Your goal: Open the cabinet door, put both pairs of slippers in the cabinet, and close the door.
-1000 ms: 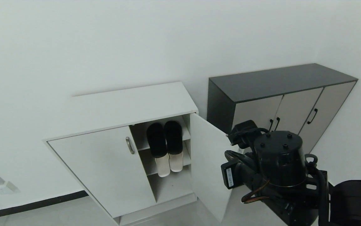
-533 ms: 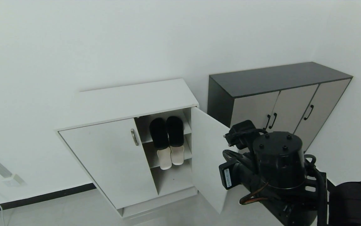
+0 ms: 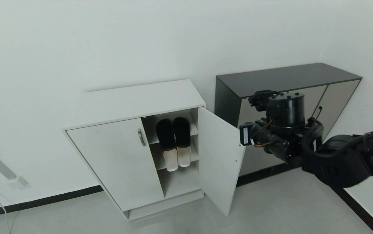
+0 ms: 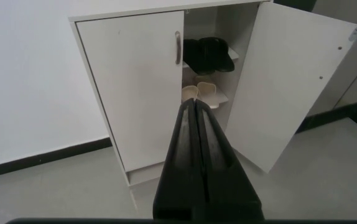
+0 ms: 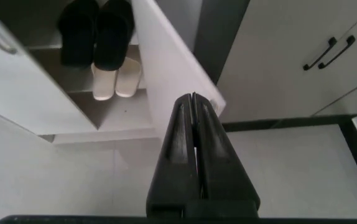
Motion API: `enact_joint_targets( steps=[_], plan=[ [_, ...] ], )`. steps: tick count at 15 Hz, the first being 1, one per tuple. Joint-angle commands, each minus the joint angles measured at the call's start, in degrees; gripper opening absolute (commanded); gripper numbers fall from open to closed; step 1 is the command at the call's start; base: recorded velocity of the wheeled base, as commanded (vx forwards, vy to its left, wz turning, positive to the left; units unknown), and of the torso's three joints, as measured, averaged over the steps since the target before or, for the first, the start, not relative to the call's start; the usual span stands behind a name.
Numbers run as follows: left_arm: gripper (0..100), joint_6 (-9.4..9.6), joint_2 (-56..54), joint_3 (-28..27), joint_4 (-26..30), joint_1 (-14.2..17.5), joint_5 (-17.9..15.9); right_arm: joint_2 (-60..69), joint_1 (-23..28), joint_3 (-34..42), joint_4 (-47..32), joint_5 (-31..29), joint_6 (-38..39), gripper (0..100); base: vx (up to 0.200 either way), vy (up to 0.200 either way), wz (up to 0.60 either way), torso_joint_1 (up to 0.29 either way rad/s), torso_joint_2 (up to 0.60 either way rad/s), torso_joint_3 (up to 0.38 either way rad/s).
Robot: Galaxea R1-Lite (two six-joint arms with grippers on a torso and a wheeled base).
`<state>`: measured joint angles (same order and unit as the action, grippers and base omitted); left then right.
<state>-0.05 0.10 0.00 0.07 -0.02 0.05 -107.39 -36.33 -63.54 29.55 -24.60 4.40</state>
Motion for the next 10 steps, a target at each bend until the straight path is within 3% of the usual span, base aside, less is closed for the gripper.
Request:
enact_joint_targets(
  steps=[1,10],
  plan=[
    [0,-0.13,-0.01,0.0,-0.07,0.02,0.04,-6.7,4.78,-7.57,-2.22,2.01,0.17,0,0.0,0.0,0.0,0.0,0.0,0.0],
    [0,-0.57,-0.01,0.0,-0.07,0.02,0.13,-20.93,11.28,-20.93,-2.3,5.79,0.26,0,0.0,0.0,0.0,0.0,0.0,0.0]
  ],
)
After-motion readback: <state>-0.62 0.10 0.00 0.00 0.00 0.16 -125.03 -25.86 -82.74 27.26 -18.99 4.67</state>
